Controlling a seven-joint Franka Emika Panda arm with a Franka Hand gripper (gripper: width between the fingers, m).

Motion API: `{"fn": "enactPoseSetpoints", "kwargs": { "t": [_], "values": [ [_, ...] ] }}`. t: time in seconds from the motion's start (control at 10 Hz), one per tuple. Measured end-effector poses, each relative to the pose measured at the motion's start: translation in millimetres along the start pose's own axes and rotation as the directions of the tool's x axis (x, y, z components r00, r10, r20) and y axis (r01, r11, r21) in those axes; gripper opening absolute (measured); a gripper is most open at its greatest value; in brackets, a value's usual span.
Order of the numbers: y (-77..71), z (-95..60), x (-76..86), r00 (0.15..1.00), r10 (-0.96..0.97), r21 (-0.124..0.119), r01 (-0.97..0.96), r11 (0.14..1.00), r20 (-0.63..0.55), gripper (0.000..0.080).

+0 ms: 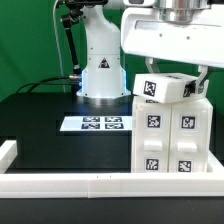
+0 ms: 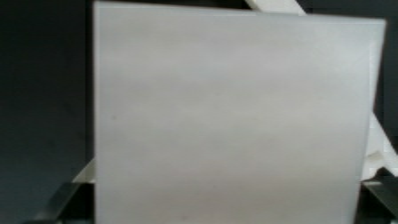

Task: Assemble cabinet

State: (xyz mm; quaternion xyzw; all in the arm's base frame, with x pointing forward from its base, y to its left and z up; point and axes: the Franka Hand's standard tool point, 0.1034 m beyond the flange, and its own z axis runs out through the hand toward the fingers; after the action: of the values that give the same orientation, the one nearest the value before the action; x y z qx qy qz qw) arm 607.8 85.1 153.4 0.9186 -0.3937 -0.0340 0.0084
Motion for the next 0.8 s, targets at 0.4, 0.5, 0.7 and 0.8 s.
{"fn": "enactPoseSetpoints", "kwargs": {
  "t": [0.4, 0.5, 0.7, 0.8],
  "values": [
    [-2.0, 1.4, 4.4, 0.954, 0.300, 0.069, -0.299, 0.952, 0.000, 0.0563],
    [-3.7, 1.4, 4.8, 0.929, 0.371, 0.082, -0.370, 0.925, 0.004, 0.0563],
    [-7.3, 1.1, 4.0, 0.882, 0.471, 0.097, -0.470, 0.878, 0.012, 0.0563],
    [-9.7, 1.3, 2.5, 0.839, 0.543, 0.103, -0.542, 0.834, 0.030, 0.0563]
  ]
}}
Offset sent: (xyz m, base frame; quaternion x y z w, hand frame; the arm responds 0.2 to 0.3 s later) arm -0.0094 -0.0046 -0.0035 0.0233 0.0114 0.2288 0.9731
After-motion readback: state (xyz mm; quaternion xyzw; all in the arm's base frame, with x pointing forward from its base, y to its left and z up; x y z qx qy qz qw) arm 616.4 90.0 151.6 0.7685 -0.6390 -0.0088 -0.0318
